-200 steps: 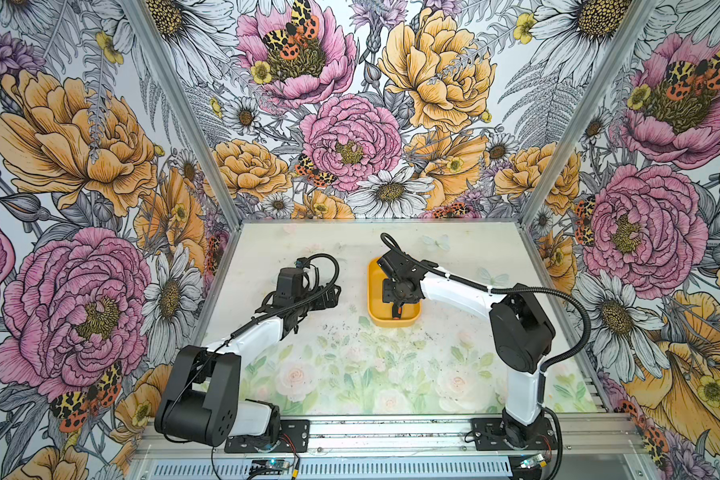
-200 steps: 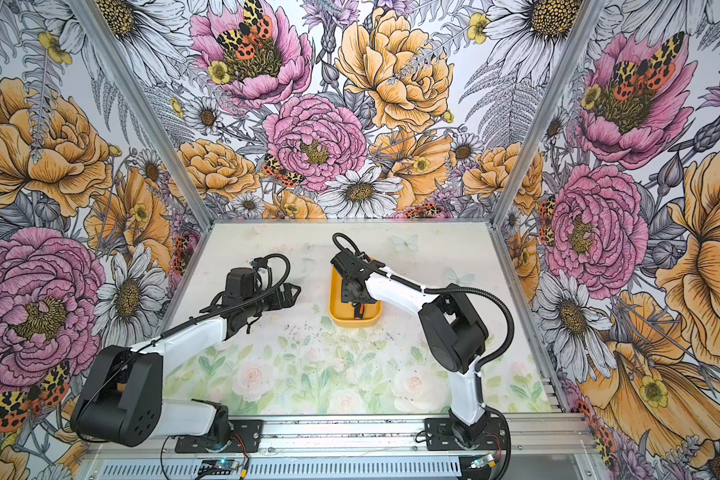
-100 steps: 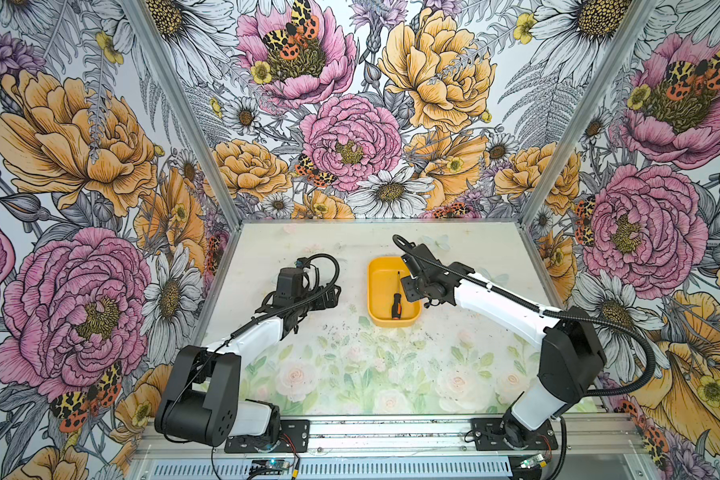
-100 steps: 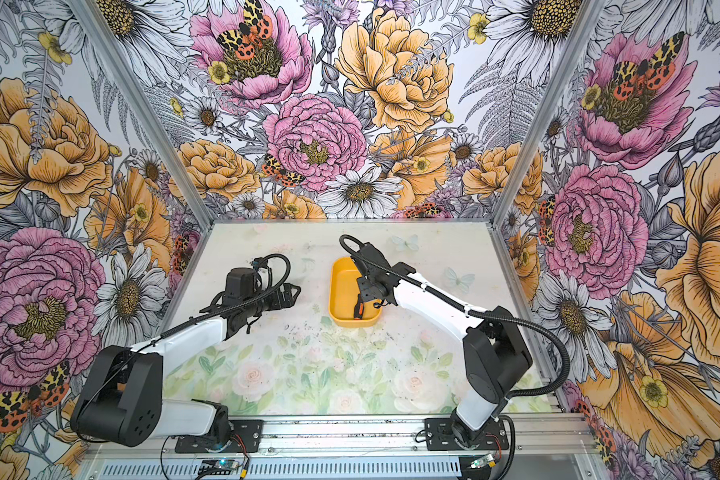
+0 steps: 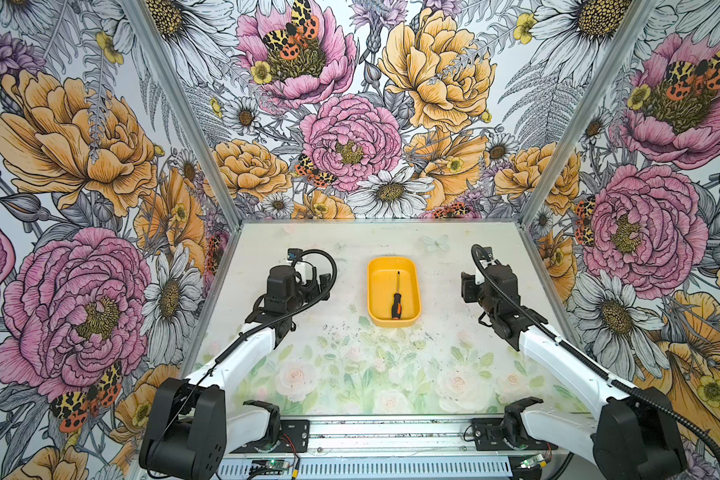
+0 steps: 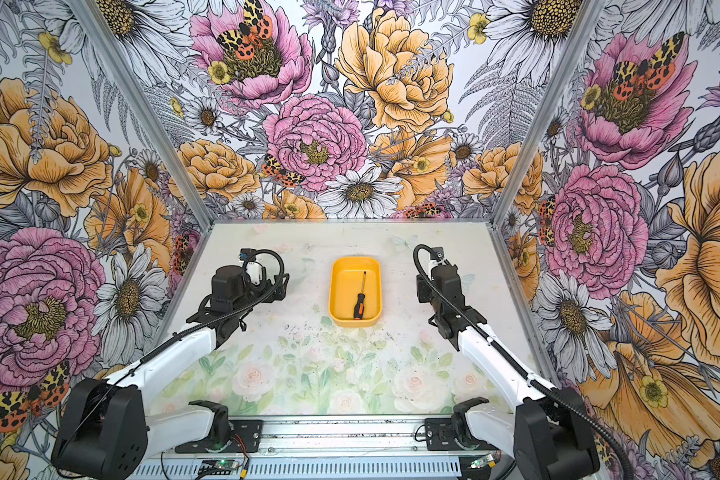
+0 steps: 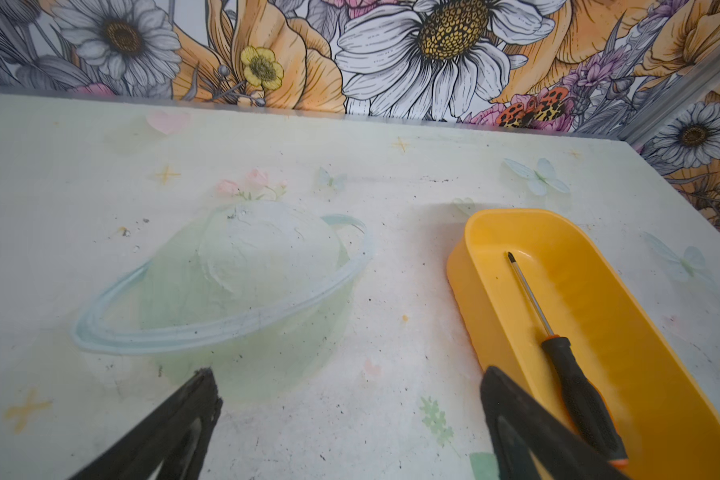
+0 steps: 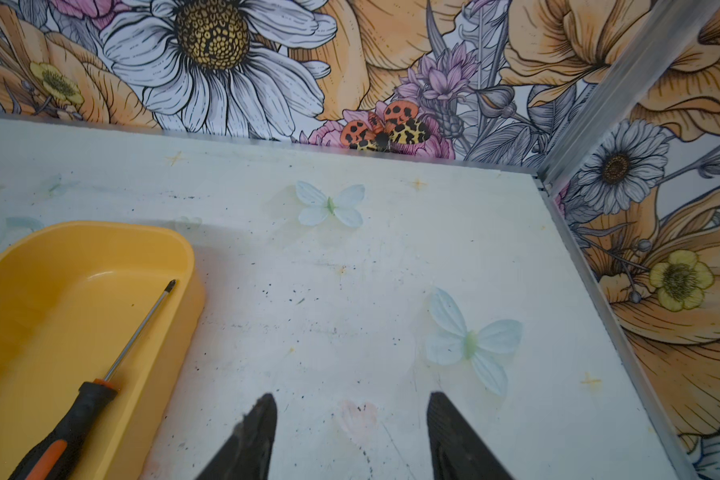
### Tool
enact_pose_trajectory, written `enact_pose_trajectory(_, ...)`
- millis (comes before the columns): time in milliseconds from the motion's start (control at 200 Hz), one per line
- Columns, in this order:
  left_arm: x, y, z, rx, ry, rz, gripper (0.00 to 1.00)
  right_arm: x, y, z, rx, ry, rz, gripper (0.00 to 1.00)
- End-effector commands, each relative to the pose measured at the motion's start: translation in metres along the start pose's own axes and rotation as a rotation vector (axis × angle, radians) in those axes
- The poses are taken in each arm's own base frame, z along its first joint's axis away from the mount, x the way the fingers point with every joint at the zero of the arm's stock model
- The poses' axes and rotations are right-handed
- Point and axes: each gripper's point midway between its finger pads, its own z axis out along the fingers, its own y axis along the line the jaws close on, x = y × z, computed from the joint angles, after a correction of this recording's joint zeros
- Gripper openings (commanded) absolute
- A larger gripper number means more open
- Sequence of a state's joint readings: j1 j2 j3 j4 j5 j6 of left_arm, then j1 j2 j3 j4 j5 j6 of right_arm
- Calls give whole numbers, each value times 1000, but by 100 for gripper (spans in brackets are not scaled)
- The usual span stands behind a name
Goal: Put the screwdriver in the bin
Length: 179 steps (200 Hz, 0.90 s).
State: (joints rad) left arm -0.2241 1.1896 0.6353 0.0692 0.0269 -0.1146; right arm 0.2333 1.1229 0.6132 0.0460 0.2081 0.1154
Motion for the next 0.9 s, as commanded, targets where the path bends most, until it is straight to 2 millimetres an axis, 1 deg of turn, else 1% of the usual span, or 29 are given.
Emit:
enact_pose_trajectory(0, -14, 25, -5, -113, -81, 63, 99, -29, -21, -3, 23, -201, 93, 59)
enact_pose_trajectory(80, -18, 39, -7, -145, -103, 51, 99, -16, -40, 1, 76, -207, 108, 59)
enact_pose_trajectory(140, -21, 49, -8, -162, -134, 41, 99, -8, -51, 5, 109, -205, 100, 59)
enact_pose_trajectory(240, -23, 64, -12, -186, -220, 34, 99, 5, -63, 12, 145, -192, 98, 59)
enact_pose_trajectory(305, -20, 72, -14, -194, -265, 40, 99, 13, -70, 15, 168, -191, 104, 59)
enact_pose_trajectory(405, -13, 82, -15, -208, -280, 59, 99, 22, -76, 21, 188, -178, 92, 59)
enact_pose_trajectory(520, -5, 88, -13, -223, -272, 87, 99, 31, -79, 29, 197, -182, 97, 59)
enact_pose_trajectory(636, 0, 89, -13, -218, -306, 92, 99, 28, -81, 36, 203, -194, 103, 58)
enact_pose_trajectory(691, 3, 91, -12, -217, -311, 91, 99, 32, -82, 41, 213, -197, 104, 58)
enact_pose_trajectory(706, 4, 91, -11, -217, -314, 91, 99, 35, -82, 43, 213, -190, 104, 58)
enact_pose_trajectory(746, 6, 92, -10, -218, -315, 90, 99, 37, -80, 47, 204, -196, 98, 58)
enact_pose_trajectory(806, 4, 92, -10, -214, -330, 91, 99, 42, -79, 53, 194, -187, 93, 58)
enact_pose_trajectory(891, 5, 92, -9, -210, -336, 90, 99, 45, -75, 59, 181, -176, 78, 59)
